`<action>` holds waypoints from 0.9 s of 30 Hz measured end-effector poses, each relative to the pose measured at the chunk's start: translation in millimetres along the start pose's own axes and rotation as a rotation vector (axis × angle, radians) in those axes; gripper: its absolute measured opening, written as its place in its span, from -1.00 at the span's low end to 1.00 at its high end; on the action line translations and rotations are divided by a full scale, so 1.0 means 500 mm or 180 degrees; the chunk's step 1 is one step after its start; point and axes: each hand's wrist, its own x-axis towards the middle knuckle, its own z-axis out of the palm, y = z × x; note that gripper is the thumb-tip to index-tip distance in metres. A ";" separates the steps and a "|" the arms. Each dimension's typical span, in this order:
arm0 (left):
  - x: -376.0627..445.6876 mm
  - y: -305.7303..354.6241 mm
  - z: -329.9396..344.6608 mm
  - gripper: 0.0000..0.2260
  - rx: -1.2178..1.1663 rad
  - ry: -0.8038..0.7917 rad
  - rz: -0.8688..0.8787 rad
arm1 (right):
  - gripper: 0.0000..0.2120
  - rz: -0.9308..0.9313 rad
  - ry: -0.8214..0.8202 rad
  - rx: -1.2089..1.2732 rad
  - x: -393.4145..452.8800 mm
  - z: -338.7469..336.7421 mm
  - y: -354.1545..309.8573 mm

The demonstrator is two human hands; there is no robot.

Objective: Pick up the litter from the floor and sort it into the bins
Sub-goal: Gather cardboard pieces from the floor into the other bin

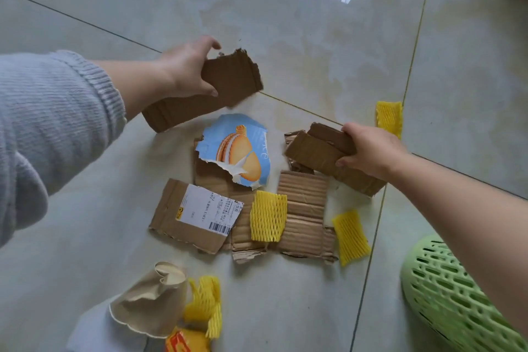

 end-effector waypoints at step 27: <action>-0.167 0.099 0.112 -0.65 -0.2613 -0.0006 -0.1504 | -0.74 0.1554 0.0260 0.2947 -0.144 0.118 -0.150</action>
